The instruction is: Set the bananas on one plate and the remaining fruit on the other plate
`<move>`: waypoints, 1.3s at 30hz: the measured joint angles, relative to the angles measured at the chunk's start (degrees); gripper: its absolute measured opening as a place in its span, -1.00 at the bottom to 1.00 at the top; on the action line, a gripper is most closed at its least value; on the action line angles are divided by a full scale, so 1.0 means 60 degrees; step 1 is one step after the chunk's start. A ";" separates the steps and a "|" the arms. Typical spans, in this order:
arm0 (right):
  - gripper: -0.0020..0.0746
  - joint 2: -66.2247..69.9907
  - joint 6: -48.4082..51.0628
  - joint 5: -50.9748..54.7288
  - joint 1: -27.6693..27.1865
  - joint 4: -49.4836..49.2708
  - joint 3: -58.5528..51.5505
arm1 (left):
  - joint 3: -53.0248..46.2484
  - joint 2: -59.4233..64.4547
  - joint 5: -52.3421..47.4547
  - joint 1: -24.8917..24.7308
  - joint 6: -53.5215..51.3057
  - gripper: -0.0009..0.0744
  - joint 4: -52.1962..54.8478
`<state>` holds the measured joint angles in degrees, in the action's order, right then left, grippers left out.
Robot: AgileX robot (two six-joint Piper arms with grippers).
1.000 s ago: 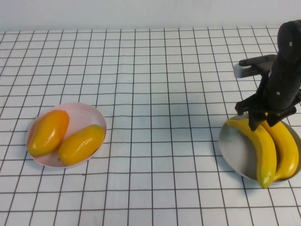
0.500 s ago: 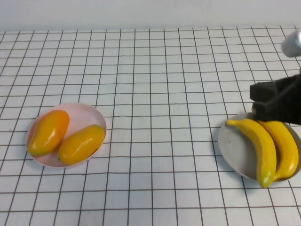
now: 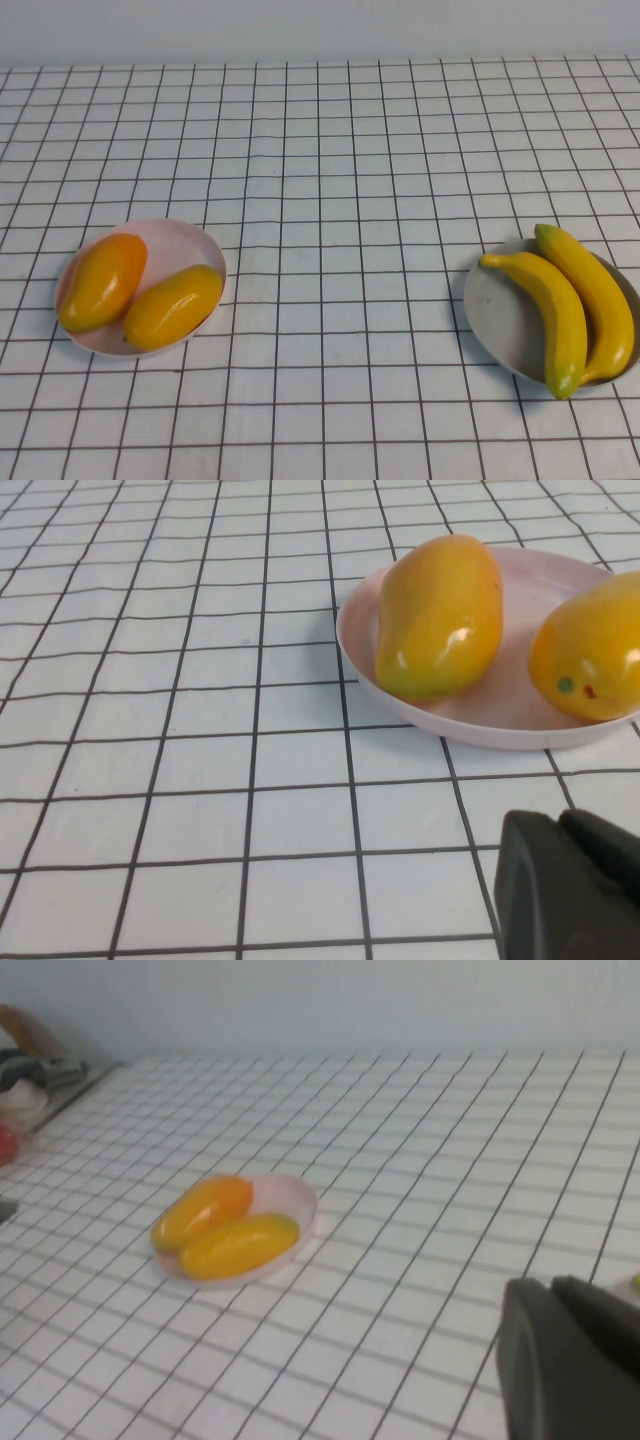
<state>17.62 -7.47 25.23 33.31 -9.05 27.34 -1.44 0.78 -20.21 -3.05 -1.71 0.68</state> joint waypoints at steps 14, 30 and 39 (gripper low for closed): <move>-0.99 -0.1573 0.2059 -0.1674 0.0000 0.0394 -0.1464 | 0.0000 0.0000 0.0000 0.0000 0.0000 -0.98 0.0000; -0.99 -0.2993 0.2003 -0.4385 -0.4144 -0.0461 -0.4787 | 0.0000 0.0000 0.0000 0.0000 0.0000 -0.98 0.0000; -0.99 -0.2999 0.2003 -0.3121 -0.4695 -0.0100 -0.4787 | 0.0000 0.0000 0.0000 0.0000 0.0000 -0.98 0.0000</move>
<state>-0.37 4.55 6.50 5.14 -9.65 -1.38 -1.44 0.78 -20.21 -3.05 -1.71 0.68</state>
